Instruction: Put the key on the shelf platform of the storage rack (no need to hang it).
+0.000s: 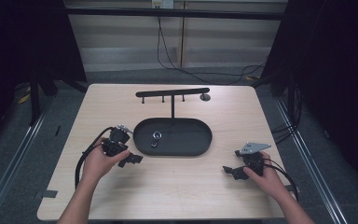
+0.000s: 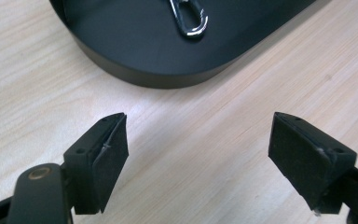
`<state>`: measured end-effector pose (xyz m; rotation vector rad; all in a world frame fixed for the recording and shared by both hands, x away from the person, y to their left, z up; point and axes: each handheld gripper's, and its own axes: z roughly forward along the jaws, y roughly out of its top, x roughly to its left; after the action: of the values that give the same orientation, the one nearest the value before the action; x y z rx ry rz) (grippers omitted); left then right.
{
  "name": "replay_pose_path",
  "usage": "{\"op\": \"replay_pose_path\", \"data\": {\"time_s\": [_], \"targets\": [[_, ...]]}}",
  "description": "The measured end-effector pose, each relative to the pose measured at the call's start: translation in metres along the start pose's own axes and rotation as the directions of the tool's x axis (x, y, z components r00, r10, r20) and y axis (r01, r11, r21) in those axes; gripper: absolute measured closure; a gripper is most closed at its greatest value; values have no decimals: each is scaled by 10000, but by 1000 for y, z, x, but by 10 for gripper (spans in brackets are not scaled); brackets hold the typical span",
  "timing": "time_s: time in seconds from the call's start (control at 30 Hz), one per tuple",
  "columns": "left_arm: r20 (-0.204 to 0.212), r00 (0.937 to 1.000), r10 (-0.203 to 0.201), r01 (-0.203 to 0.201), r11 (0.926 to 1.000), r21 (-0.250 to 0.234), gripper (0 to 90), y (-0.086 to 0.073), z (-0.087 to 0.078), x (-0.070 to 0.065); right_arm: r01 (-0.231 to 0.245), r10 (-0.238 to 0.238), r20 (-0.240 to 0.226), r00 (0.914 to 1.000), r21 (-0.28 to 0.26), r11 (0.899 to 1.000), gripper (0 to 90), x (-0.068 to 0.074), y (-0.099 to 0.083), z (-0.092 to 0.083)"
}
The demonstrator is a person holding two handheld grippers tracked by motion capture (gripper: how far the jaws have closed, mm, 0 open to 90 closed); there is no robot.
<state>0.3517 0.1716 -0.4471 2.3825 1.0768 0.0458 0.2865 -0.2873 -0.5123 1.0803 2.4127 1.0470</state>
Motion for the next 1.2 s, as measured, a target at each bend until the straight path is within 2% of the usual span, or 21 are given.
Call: {"op": "replay_pose_path", "data": {"time_s": [0.1,0.63,0.7,0.83,1.2], "targets": [[10,10000,-70,70,10000,-11,196,-5,1,1,2,-2,1,10000,-1,10000,133,0,0,0],[52,9999,105,-104,9999,-27,185,-24,5,5,3,-3,3,10000,-2,10000,134,0,0,0],[-75,9998,203,-203,9998,81,184,-27,6,5,3,-3,3,10000,-1,10000,134,0,0,0],[-62,9991,425,-425,9991,38,178,-30,7,5,1,-1,-13,10000,-15,10000,134,0,0,0],[-175,9985,527,-526,9986,69,177,-41,11,6,3,-3,-2,10000,-3,10000,134,0,0,0]]}}
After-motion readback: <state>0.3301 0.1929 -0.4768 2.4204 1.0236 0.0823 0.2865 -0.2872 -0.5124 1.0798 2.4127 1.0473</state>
